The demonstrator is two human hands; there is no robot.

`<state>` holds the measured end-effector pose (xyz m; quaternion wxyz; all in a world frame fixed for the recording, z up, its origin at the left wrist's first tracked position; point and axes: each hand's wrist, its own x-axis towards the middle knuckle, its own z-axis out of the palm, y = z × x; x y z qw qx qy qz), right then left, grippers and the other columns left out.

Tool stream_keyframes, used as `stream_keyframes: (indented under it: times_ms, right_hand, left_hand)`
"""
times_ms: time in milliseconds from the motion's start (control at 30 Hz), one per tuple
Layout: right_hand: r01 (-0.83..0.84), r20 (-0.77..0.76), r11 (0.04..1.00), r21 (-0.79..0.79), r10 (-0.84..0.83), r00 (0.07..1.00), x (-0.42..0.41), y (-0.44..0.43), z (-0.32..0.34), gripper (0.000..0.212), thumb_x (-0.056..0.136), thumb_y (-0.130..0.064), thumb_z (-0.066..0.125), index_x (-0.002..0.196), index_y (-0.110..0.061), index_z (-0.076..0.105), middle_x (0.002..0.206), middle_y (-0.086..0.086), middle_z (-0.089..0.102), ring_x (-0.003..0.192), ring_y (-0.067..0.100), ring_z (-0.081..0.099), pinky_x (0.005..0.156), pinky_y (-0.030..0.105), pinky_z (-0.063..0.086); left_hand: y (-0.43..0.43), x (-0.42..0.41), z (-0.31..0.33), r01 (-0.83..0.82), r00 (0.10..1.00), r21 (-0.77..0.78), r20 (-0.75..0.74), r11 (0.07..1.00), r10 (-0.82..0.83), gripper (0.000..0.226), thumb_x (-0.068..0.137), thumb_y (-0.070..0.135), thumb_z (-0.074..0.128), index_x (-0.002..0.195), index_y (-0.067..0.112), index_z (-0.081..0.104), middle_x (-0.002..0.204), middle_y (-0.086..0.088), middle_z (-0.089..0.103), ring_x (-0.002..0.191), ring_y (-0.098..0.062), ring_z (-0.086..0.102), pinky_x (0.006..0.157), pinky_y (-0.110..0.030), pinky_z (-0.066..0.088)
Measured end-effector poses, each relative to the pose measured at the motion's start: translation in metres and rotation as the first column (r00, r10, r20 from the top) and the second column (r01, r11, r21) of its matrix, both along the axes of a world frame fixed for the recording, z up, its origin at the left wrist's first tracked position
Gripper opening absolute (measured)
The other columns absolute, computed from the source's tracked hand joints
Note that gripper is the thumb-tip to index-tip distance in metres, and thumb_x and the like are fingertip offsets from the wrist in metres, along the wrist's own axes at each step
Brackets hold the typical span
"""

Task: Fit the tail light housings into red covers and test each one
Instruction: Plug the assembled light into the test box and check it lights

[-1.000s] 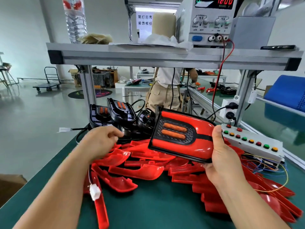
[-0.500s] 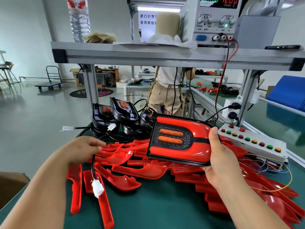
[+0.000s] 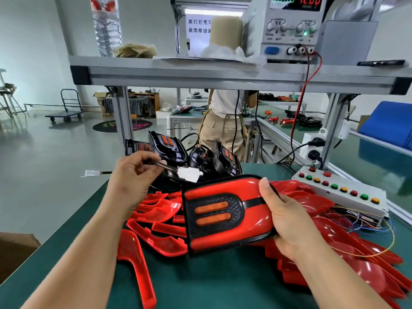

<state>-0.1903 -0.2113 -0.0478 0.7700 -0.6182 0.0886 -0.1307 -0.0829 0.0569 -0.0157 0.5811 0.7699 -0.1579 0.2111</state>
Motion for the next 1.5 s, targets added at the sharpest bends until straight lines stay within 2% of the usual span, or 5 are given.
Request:
stream_keyframes:
  times_ms: [167,333,567,1100,1500]
  right_hand:
    - [-0.028,-0.026,0.996,-0.085,0.026,0.999,0.001,0.013,-0.01,0.063,0.057,-0.063,0.078,0.09,-0.01,0.075,0.088,0.016,0.075,0.079,0.034,0.073,0.073,0.044,0.061]
    - [0.001,-0.142,0.941,-0.338,-0.052,0.989,-0.004,0.01,-0.006,0.079,0.053,-0.079,0.065,0.086,-0.008,0.073,0.077,0.006,0.076,0.073,0.022,0.074,0.074,0.035,0.058]
    - [0.045,-0.075,0.401,-0.915,-0.278,0.958,-0.008,-0.002,0.004,0.073,0.074,-0.085,0.029,0.06,-0.017,0.051,0.063,-0.002,0.057,0.061,0.013,0.054,0.051,0.028,0.033]
    - [0.186,0.024,0.413,-0.892,-0.366,0.93,-0.026,-0.088,0.079,0.041,0.089,-0.045,0.062,0.066,-0.012,0.065,0.072,0.011,0.069,0.072,0.028,0.068,0.076,0.038,0.055]
    - [-0.265,-0.255,0.065,-0.962,-0.563,0.786,0.003,-0.162,0.031,0.031,0.096,-0.024,0.044,0.106,-0.012,0.071,0.113,0.008,0.068,0.101,0.025,0.061,0.085,0.03,0.049]
  left_hand:
    - [-0.01,-0.012,0.006,-0.302,0.941,0.353,0.259,0.886,0.217,0.028,0.088,0.015,0.068,0.112,0.029,0.073,0.109,0.01,0.048,0.109,-0.021,0.053,0.097,-0.037,0.041]
    - [-0.039,-0.029,0.015,-0.038,0.993,0.415,0.117,0.909,-0.012,0.06,0.09,0.01,0.053,0.123,0.061,0.053,0.088,0.016,0.065,0.055,-0.002,0.054,0.059,-0.025,0.044]
    - [-0.066,-0.029,0.021,0.071,0.996,0.422,0.026,0.904,-0.091,0.02,0.087,0.059,0.052,0.103,0.057,0.063,0.075,0.014,0.064,0.073,-0.007,0.058,0.072,-0.029,0.048]
    - [-0.129,-0.033,0.036,-0.082,0.995,0.387,0.078,0.918,0.056,0.011,0.084,0.064,0.055,0.08,0.053,0.055,0.077,0.022,0.058,0.079,-0.007,0.048,0.08,-0.032,0.014]
    - [-0.143,-0.029,0.021,0.003,0.999,0.491,0.033,0.871,-0.022,0.013,0.087,0.054,0.063,0.077,0.047,0.059,0.077,0.026,0.065,0.08,0.015,0.046,0.072,-0.029,0.009]
